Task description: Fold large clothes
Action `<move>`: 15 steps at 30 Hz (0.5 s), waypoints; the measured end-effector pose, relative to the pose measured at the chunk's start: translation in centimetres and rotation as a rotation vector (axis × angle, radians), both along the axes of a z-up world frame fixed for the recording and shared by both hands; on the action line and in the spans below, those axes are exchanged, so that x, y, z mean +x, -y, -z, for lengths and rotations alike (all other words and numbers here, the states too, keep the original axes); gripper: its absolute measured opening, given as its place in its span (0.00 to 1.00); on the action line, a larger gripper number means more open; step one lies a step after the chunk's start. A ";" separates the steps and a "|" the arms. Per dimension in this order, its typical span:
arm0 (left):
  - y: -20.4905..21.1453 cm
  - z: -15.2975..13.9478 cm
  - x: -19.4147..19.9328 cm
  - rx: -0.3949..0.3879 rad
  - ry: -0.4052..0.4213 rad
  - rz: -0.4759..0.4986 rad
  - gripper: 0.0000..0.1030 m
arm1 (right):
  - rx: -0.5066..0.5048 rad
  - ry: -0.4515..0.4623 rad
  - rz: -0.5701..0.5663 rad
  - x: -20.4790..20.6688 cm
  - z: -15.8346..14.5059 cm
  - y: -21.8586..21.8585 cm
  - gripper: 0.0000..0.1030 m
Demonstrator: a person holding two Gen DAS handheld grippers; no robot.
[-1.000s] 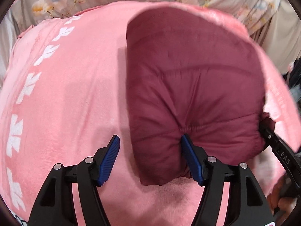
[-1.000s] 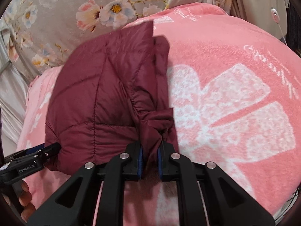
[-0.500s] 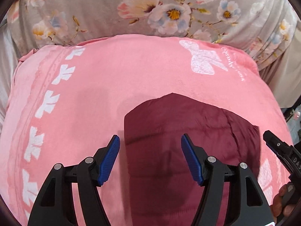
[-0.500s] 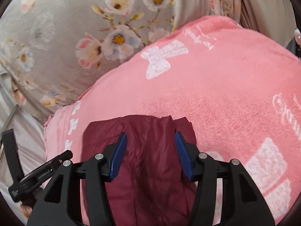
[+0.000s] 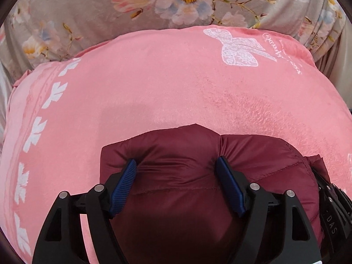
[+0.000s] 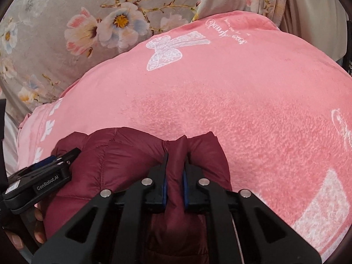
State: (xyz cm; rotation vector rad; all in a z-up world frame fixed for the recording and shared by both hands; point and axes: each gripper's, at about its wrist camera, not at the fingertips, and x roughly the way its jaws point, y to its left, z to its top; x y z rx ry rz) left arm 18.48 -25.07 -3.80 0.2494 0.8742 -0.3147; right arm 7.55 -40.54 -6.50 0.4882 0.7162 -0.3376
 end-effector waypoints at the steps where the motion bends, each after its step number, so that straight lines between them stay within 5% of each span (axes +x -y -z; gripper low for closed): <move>1: 0.1 0.3 0.0 0.005 0.010 0.000 0.72 | 0.003 0.000 0.001 0.2 0.3 0.1 0.08; 15: 0.6 2.2 -0.1 0.022 0.081 -0.025 0.75 | -0.024 -0.011 0.000 1.0 1.2 -0.2 0.08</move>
